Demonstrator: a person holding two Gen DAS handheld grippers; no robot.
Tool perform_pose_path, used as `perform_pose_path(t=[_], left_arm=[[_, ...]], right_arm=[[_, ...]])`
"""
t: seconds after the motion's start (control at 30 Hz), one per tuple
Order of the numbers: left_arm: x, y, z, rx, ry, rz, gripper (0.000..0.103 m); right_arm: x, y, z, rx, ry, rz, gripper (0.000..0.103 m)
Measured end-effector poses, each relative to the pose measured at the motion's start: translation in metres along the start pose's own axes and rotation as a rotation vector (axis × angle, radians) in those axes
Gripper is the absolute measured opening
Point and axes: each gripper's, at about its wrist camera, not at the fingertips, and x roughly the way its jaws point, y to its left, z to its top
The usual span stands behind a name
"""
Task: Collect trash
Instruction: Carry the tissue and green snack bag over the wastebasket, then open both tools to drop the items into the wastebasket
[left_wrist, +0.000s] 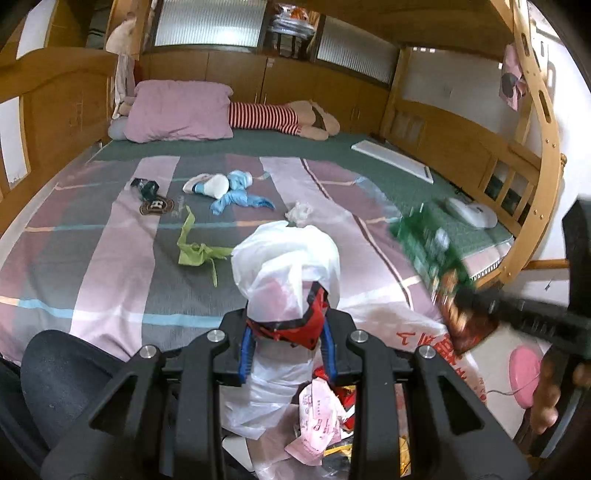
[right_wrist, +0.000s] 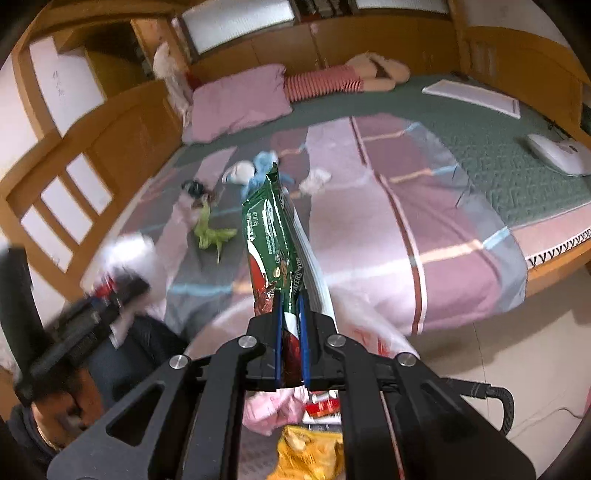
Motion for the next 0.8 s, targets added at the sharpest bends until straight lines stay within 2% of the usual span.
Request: perform_pose_path(t=[0.17,0.2,0.23,0.27,0.3,0.37,0.47,0.63,0.8], left_arm=[[-0.003,-0.006,-0.002,0.009,-0.001,-0.003,0.030],[-0.002,-0.007,-0.002,0.013,0.001,-0.005,0.030],[-0.001,-0.008,-0.002,0.018,0.005,-0.006,0.030],[0.000,-0.010,-0.003,0.025,0.008,-0.008,0.030],[0.000,-0.012,-0.004,0.031,0.010,-0.011,0.030],[0.001,-0.018,-0.005,0.052,0.017,-0.018,0.030],[0.004,-0.027,-0.009,0.089,0.035,-0.041,0.030],[0.013,-0.051,-0.021,0.200,0.106,-0.138,0.030],[0.019,-0.087,-0.043,0.369,0.170,-0.238,0.035]], right_arm=[[0.011,-0.003,-0.024,-0.052,0.141,0.014,0.009],[0.010,-0.004,-0.027,-0.053,0.144,0.013,0.017],[0.006,-0.005,-0.027,-0.048,0.124,0.016,0.035],[0.001,-0.007,-0.026,-0.035,0.095,0.022,0.048],[-0.006,-0.008,-0.024,-0.011,0.053,0.032,0.068],[-0.016,-0.011,-0.020,0.024,-0.003,0.074,0.070],[-0.030,-0.018,-0.012,0.072,-0.089,0.067,0.070],[-0.052,-0.034,-0.006,0.170,-0.205,0.068,0.073],[-0.058,-0.043,0.001,0.216,-0.242,0.082,0.075]])
